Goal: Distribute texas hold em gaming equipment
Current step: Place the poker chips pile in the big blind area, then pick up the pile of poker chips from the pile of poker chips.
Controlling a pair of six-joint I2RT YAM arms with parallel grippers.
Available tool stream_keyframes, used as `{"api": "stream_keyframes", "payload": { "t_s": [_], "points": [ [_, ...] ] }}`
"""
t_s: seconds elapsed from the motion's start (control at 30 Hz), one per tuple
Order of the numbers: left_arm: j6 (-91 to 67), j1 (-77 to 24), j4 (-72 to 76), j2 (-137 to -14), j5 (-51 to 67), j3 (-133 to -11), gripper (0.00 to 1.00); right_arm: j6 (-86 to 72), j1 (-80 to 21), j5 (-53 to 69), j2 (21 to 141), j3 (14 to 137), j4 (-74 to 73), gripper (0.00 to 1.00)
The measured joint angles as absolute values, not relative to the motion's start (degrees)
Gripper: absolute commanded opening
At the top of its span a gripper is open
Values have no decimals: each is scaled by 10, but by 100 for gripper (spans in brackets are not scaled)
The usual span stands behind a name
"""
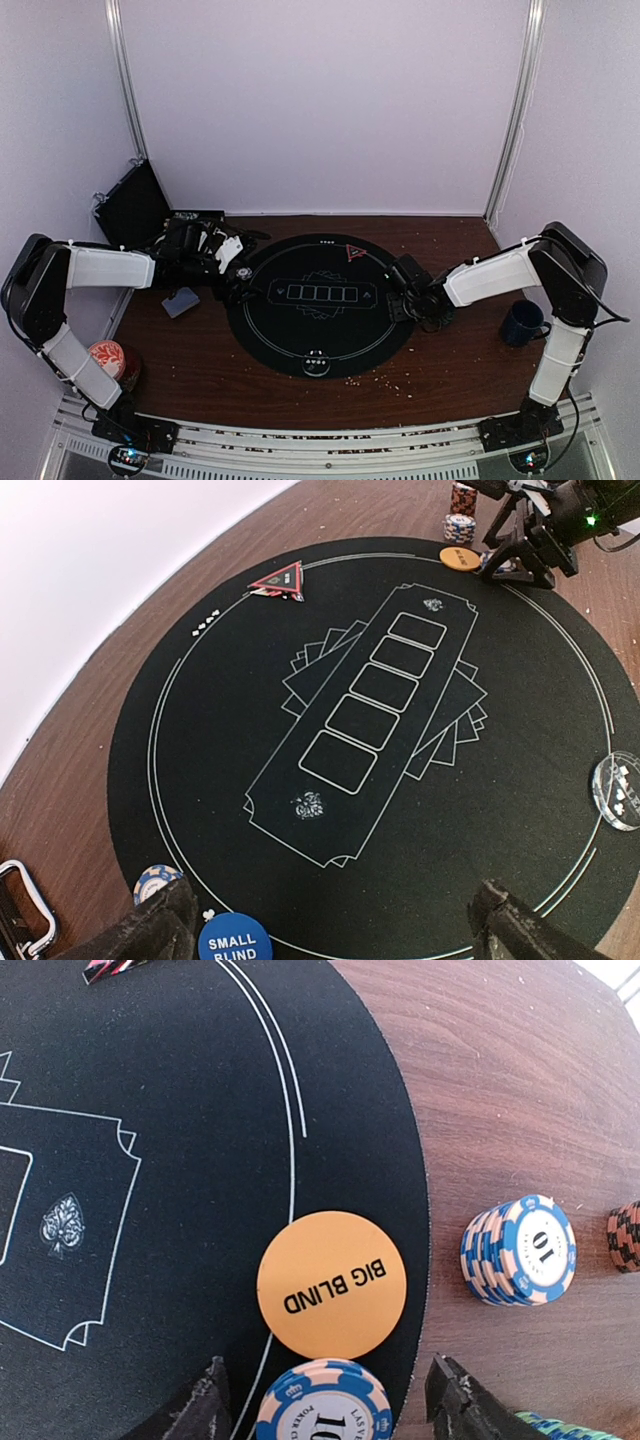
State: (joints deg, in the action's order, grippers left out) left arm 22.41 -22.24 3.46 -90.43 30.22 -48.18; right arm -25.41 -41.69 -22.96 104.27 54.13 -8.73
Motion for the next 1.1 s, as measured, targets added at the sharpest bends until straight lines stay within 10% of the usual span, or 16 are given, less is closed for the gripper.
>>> {"api": "stream_keyframes", "payload": {
  "t_s": [0.5,1.1],
  "points": [
    [224,-222,35,-905,298,-482,98,-250,-419,-220,875,554,-127,82],
    [224,-222,35,-905,298,-482,98,-253,-287,-242,1011,627,-183,84]
  ]
}}
